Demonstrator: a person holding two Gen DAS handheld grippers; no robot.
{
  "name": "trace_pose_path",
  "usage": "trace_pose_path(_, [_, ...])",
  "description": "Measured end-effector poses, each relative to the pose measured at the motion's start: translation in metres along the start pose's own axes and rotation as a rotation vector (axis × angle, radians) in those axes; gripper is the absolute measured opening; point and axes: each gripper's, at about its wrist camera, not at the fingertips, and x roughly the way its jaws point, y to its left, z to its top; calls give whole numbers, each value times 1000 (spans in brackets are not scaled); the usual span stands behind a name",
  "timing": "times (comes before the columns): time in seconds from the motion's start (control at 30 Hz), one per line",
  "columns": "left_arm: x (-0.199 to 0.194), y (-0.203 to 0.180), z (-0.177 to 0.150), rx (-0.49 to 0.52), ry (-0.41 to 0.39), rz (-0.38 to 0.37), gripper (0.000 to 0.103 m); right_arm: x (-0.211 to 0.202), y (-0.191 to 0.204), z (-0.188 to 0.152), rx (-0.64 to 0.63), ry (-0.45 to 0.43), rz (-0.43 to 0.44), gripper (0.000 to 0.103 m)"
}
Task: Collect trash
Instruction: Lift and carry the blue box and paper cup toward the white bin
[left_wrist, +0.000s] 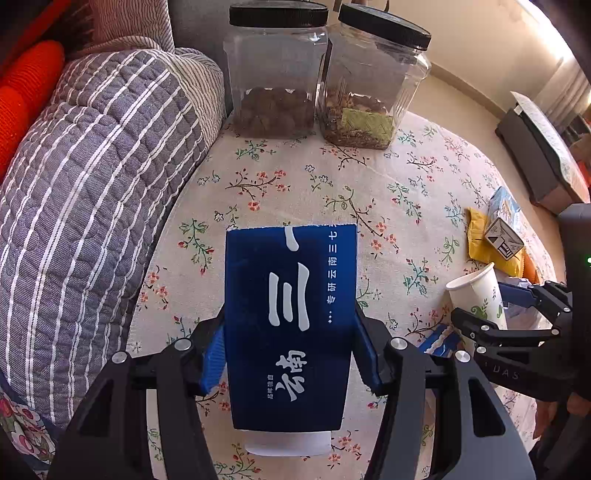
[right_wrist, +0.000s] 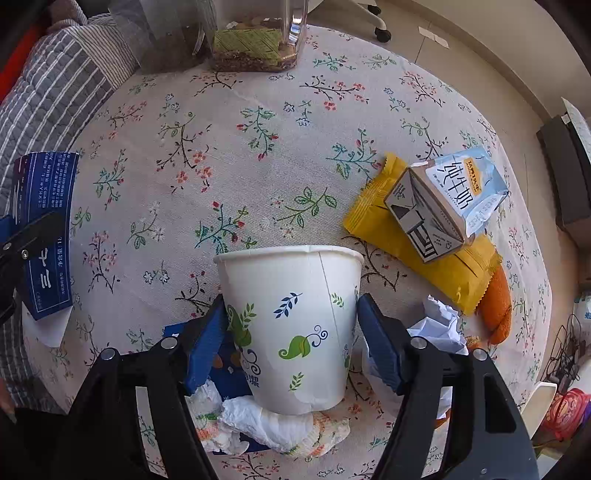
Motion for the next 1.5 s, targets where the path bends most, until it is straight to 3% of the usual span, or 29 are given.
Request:
trace_pose_path(0.1, [1, -1, 1, -6, -5, -2, 56, -10, 1, -1, 20, -50, 33, 53])
trace_pose_path(0.2, [-2, 1, 3, -26, -19, 5, 56, -23, 1, -2, 52, -98, 56, 51])
trace_pose_path(0.67, [-34, 4, 2, -112, -198, 36, 56, -106, -3, 3, 103, -453, 84, 50])
trace_pose_path(1.1, [-85, -34, -16, -114, -429, 65, 57, -144, -24, -38, 169, -680, -21, 50])
trace_pose_path(1.23, [-100, -50, -21, -92, -481, 98, 57, -150, -37, -55, 212, -721, -70, 51])
trace_pose_path(1.5, [-118, -93, -37, -58, -554, 76, 57, -161, -70, -86, 274, -755, -131, 51])
